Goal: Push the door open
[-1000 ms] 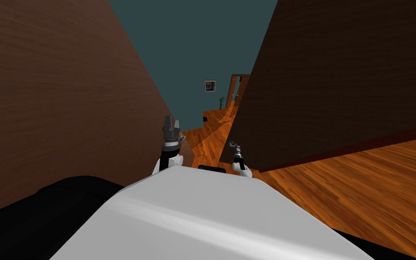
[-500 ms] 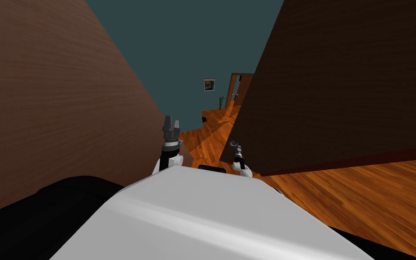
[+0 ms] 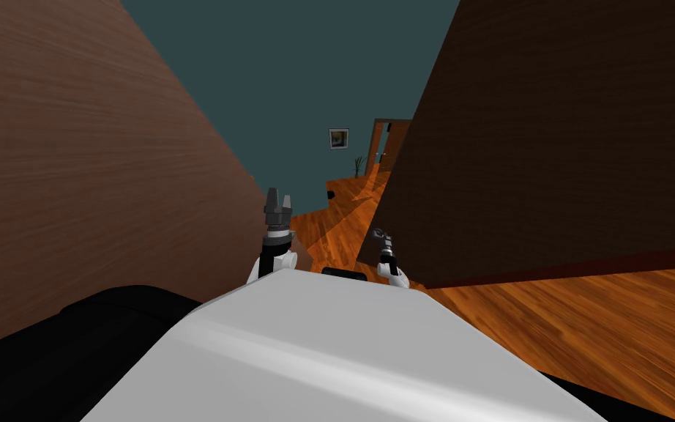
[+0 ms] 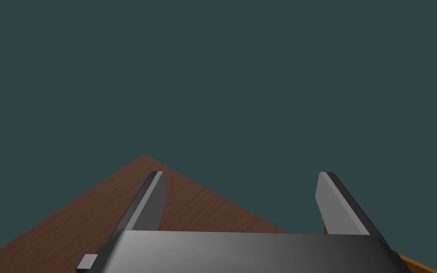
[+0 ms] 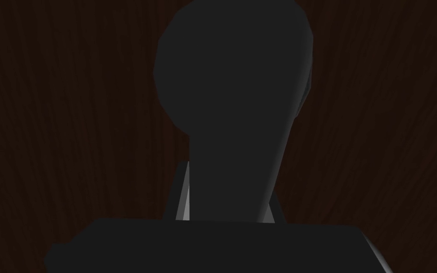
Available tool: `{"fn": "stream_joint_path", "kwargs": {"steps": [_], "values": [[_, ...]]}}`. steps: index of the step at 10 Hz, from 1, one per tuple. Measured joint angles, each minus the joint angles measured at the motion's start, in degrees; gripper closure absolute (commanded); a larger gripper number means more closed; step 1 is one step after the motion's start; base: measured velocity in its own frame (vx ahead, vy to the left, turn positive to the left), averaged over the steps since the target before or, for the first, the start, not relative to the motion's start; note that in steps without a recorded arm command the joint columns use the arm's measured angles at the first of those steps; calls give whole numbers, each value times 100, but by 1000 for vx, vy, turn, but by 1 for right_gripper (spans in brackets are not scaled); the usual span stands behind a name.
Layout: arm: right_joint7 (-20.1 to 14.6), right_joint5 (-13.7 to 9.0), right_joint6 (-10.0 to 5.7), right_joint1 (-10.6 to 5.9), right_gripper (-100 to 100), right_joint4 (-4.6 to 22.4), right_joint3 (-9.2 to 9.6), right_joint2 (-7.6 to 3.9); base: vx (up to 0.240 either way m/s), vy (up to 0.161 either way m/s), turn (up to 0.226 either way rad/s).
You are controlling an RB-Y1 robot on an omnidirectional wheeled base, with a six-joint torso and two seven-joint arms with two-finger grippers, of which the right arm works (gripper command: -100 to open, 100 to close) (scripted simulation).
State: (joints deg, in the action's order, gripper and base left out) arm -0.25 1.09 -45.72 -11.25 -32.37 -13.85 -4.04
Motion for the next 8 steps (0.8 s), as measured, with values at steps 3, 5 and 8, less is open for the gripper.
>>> {"fn": "stream_joint_path", "kwargs": {"steps": [3,5,8], "values": [[80,-74,-261,-135,100,299,-132,-58,81,9,-13],[92,-81,-269,-193,100,349,-143,-74,-15,-6,6],[77,-56,-38,12,100,-48,-106,-19,40,11,-30]]}}
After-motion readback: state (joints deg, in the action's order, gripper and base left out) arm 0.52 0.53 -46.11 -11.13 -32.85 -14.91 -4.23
